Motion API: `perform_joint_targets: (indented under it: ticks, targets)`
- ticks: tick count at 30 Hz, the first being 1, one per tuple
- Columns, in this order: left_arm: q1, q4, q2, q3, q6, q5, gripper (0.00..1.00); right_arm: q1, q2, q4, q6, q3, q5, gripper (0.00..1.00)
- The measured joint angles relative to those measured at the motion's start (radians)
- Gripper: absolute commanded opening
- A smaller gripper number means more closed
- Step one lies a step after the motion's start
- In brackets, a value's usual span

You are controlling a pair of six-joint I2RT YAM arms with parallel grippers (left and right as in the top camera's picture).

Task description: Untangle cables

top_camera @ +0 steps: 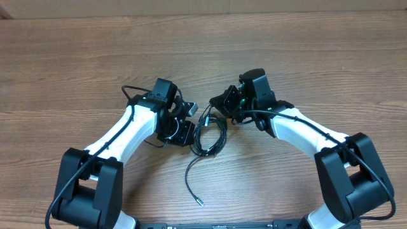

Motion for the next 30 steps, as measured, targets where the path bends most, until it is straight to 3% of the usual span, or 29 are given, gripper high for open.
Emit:
perform_joint_targets:
  ticks: [13, 20, 26, 29, 30]
  targets:
    - [-0.021, 0.000, 0.000, 0.000, 0.000, 0.000, 0.04, 0.004, -0.001, 0.119, 0.176, -0.001, -0.060, 0.04]
    - [-0.021, -0.001, 0.000, 0.000, 0.000, 0.000, 0.04, 0.004, -0.002, 0.026, 0.186, -0.002, 0.016, 0.15]
    - [-0.021, 0.000, 0.000, 0.000, 0.000, 0.000, 0.04, 0.004, -0.002, 0.020, 0.166, -0.002, 0.052, 0.43]
    - [-0.021, 0.000, 0.000, 0.000, 0.000, 0.000, 0.04, 0.004, -0.002, 0.007, 0.155, -0.002, 0.060, 0.42]
    - [-0.021, 0.000, 0.000, 0.000, 0.000, 0.000, 0.04, 0.004, -0.002, -0.001, 0.151, -0.002, 0.061, 0.34]
